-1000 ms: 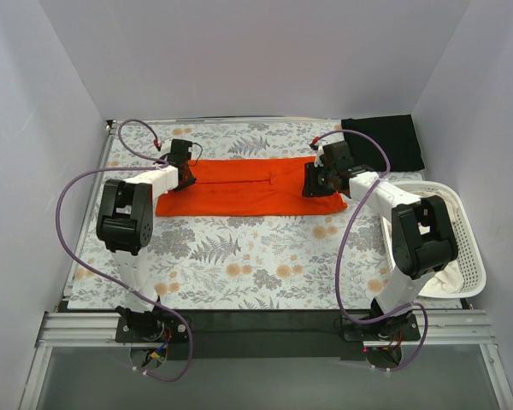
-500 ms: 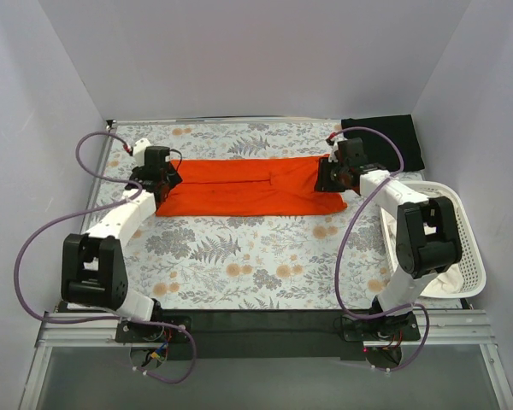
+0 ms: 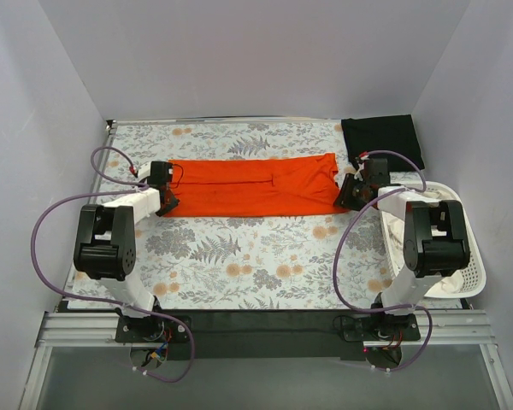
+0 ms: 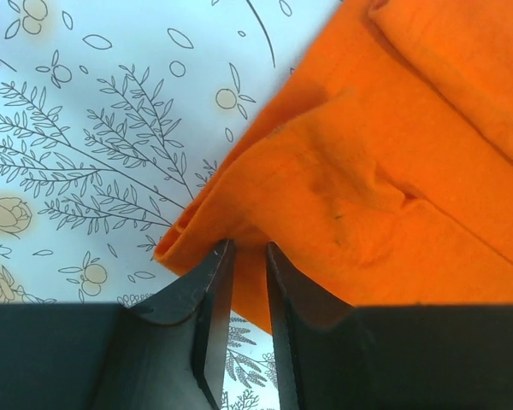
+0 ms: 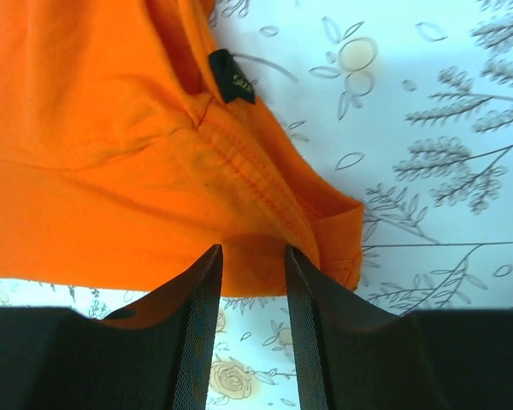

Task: Fold and stack the t-shirts
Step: Fold the tshirt

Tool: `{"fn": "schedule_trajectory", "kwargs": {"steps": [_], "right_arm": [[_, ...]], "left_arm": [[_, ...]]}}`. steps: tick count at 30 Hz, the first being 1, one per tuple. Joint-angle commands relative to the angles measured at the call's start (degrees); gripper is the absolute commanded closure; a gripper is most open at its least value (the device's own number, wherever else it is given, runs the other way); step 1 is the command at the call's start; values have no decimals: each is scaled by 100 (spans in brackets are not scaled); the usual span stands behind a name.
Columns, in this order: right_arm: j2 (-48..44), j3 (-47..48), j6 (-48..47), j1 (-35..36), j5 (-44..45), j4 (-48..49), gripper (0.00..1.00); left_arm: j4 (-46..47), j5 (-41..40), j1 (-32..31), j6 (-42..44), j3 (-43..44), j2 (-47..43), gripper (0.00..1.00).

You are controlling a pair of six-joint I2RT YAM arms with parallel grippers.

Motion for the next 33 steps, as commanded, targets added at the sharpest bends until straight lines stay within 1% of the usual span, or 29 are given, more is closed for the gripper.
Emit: {"fn": "schedule_trajectory", "kwargs": {"steps": [1, 3, 4, 6, 7, 9, 10, 11, 14, 16, 18, 19, 20, 21, 23, 27, 32, 33], "right_arm": [[320, 45, -60, -321, 455, -128, 63], [408, 177, 19, -383, 543, -304, 63], [409, 222, 37, -375, 561, -366, 63], [304, 257, 19, -375, 552, -419, 63], [233, 275, -33, -375, 534, -436, 63], [58, 292, -95, -375, 482, -445, 64], [-134, 301, -139, -375, 464, -445, 63], [-232, 319, -191, -305, 447, -445, 63], [-593, 450, -341, -103, 490, -463, 63], [-794, 590, -385, 29, 376, -454, 63], [-848, 722, -411, 371, 420, -454, 63], [-831, 810, -394, 512, 455, -411, 62], [-796, 950, -359, 774, 473, -349, 62], [-743, 1047, -333, 907, 464, -288, 62], [-506, 1354, -289, 1310, 560, -129, 62], [3, 1890, -201, 1796, 1112, 3, 62], [785, 2515, -86, 2138, 1325, 214, 62], [1039, 2760, -112, 2174, 1334, 214, 63]], "left_arm": [[-1019, -87, 233, -160, -139, 326, 78], [-1362, 52, 304, -344, -515, -164, 78], [-1424, 132, 313, -484, -857, -375, 79], [-1529, 334, 322, -704, -1323, -1427, 79], [-1608, 387, 322, -792, -1526, -1763, 79], [-1705, 388, 322, -854, -1581, -2282, 78], [-1749, 370, 322, -872, -1616, -2589, 72], [-1767, 300, 322, -829, -1599, -3010, 69], [-1820, 203, 322, -723, -1345, -3636, 59], [-1803, 273, 322, -653, -1204, -3805, 52], [-1470, 535, 322, -382, -1150, -3937, 48], [-1312, 624, 313, -241, -1177, -3946, 46], [-1162, 695, 313, -66, -1203, -3920, 41], [-909, 756, 313, -3, -1255, -3824, 38], [-722, 783, 313, 85, -1300, -3709, 34], [-406, 862, 313, 305, -1370, -3524, 32], [-133, 757, 313, 367, -1703, -3673, 33], [-80, 766, 313, 393, -1739, -3674, 34]]}}
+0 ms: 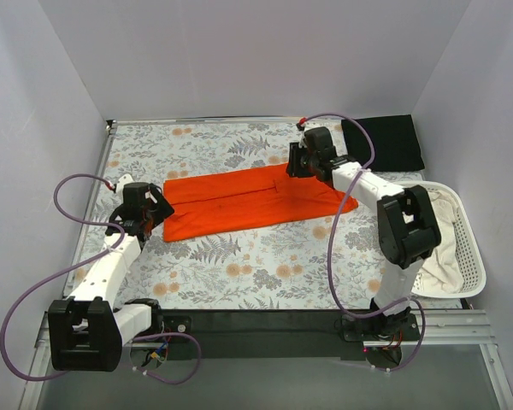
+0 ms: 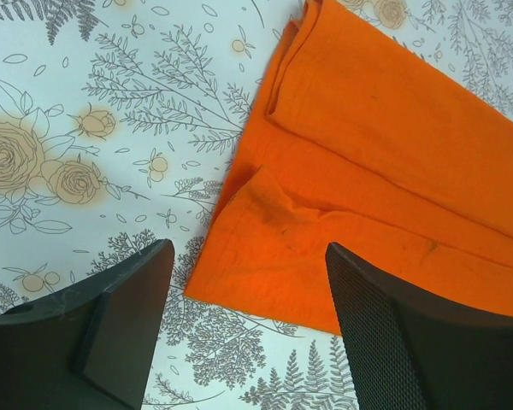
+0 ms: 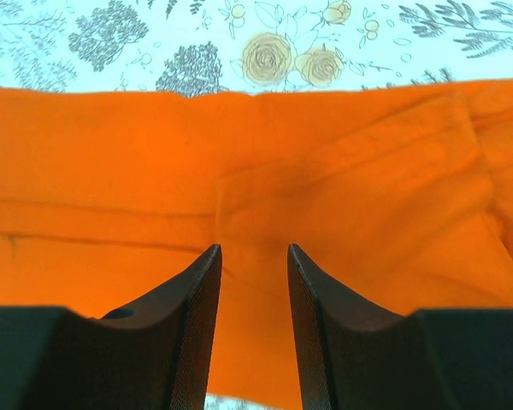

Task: Fold and stack the t-shirts
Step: Fold the tshirt

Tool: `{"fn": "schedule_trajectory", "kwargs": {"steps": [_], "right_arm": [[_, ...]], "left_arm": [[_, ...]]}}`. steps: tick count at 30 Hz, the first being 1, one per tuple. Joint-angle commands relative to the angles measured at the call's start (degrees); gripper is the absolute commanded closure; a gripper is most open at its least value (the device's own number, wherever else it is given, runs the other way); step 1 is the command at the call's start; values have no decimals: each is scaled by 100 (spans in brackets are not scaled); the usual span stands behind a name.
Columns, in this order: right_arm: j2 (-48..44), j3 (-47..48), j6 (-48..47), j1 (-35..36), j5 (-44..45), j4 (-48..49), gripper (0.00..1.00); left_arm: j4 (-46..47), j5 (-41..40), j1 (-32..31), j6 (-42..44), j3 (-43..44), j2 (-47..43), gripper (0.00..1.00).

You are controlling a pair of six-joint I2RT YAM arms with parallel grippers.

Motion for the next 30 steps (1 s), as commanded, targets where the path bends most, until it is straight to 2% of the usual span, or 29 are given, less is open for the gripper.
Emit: {"fn": "schedule_trajectory", "kwargs": {"steps": [1, 6, 12, 23, 28, 30], "right_arm": [[549, 626, 40, 183, 316, 249, 62], [1217, 1128, -83, 377, 280, 249, 63], [1604, 1374, -92, 570, 421, 214, 63], [1833, 1401, -311, 764, 1098, 179, 64], [1930, 1427, -329, 764, 1080, 187, 68], [1939, 1436, -338, 772, 1089, 179, 74]], "left_arm": [[296, 3, 11, 205, -172, -150, 34], [270, 118, 11, 161, -119, -80, 35], [261, 108, 11, 170, -67, 17, 35], [270, 223, 11, 170, -75, 34, 35], [270, 214, 11, 161, -67, 34, 35], [270, 223, 11, 161, -84, 34, 35]]}}
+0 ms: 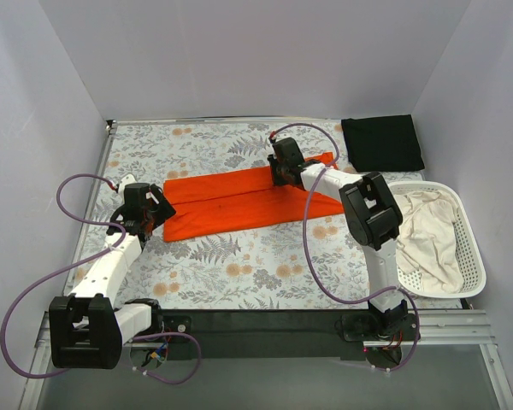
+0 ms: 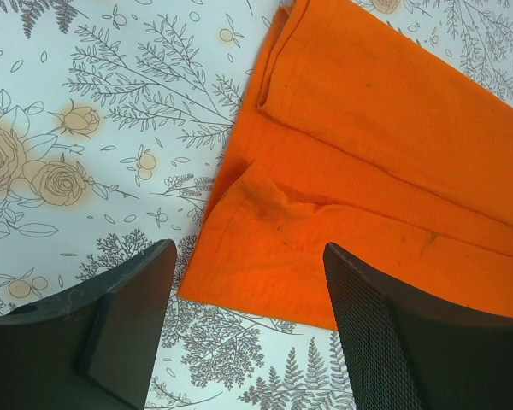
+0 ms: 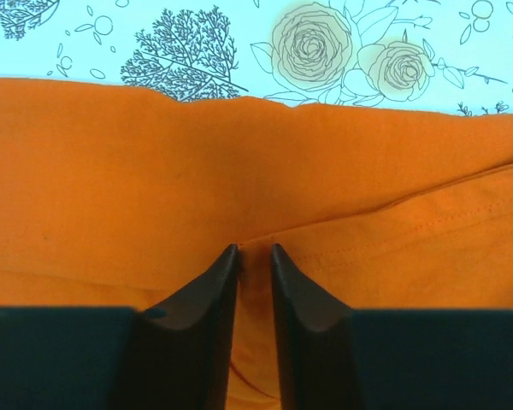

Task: Fold and stack the t-shirts
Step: Fold the tshirt

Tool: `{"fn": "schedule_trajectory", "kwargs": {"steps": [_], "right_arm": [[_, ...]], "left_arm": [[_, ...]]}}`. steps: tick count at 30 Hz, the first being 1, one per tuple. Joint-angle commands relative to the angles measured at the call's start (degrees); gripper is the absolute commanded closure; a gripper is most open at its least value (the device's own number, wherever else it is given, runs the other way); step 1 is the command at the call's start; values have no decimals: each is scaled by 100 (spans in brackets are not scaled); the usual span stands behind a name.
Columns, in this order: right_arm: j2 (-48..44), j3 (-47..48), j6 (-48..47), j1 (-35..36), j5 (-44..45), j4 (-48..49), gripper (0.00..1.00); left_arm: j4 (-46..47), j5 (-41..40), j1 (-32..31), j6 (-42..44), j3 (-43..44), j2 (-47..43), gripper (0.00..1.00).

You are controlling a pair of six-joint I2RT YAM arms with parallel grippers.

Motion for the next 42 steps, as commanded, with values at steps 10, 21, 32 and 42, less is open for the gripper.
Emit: {"fn": "schedule_trajectory", "kwargs": {"steps": [10, 21, 32, 42], "right_arm": [[-288, 78, -613, 159, 52, 352, 99], [-526, -283, -869, 211, -229, 783, 99], [-919, -519, -825, 159, -45, 520, 66], [-2466, -2303, -263, -737, -202, 300, 59]], "left_arm": [[73, 90, 11, 78, 69, -27, 36], [73, 142, 11, 78, 69, -18, 36], [134, 265, 11, 61, 60, 70, 36], [3, 573, -243, -150, 587, 876, 55]]}}
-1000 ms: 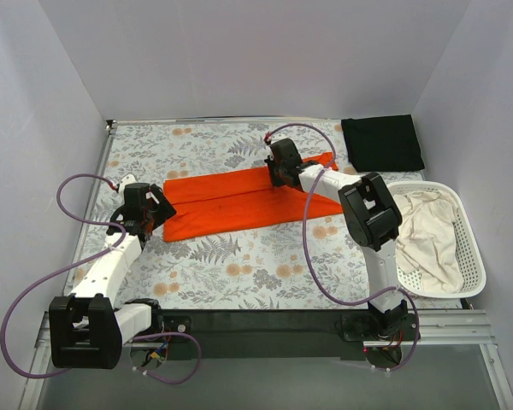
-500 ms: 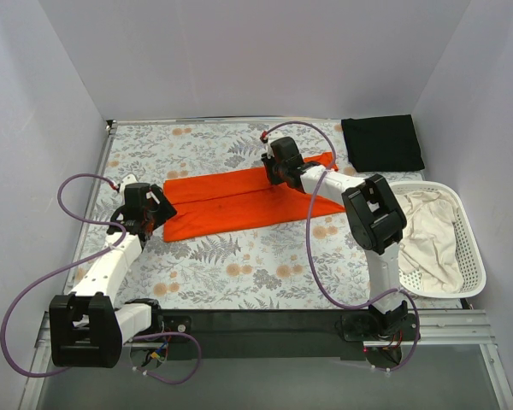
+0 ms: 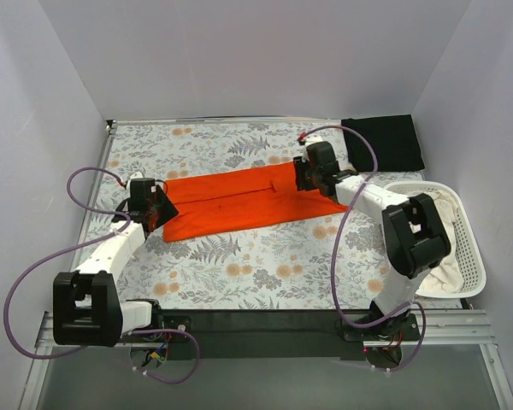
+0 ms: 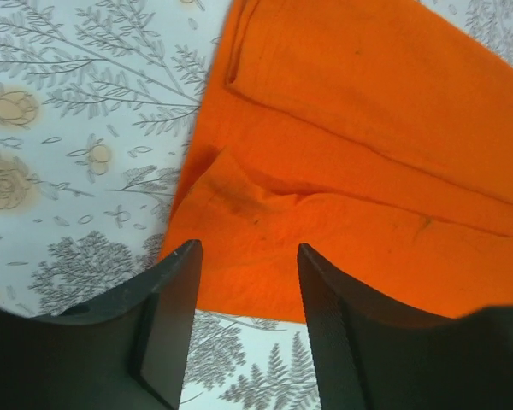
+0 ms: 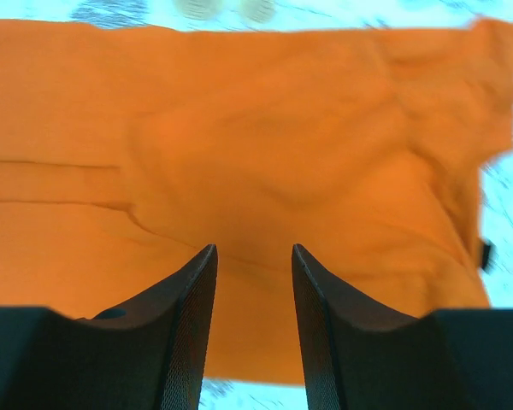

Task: Fold and stack the t-shirts
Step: Fold the tshirt

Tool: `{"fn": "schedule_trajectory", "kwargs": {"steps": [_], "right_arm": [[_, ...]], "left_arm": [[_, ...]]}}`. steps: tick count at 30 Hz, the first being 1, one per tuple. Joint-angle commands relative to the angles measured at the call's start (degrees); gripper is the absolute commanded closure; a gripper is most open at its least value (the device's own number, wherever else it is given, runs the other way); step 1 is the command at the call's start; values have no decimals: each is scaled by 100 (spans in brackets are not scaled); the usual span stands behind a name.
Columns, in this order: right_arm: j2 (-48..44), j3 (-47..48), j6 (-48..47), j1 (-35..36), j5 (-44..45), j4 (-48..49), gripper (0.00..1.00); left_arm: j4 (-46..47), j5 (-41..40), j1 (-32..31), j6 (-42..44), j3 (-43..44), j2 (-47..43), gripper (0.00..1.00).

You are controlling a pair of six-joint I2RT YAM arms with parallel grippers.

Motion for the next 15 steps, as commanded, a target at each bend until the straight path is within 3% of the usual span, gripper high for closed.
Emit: {"fn": "schedule_trajectory", "kwargs": {"steps": [1, 5, 9, 15], "right_arm": [[-518, -596, 417, -518, -82, -78, 60], [-782, -1089, 602, -1029, -416, -78, 61], [-888, -1442, 682, -1504, -645, -78, 62], [-599, -1636, 822, -2084, -751, -70, 62]], "left_arm": [[11, 149, -243, -43, 425, 338, 57], [-225, 35, -367, -139, 916, 1181, 69], [-226, -482, -350, -377, 1076, 1666, 71], [-243, -457, -244, -553, 1077, 2307, 72]]}}
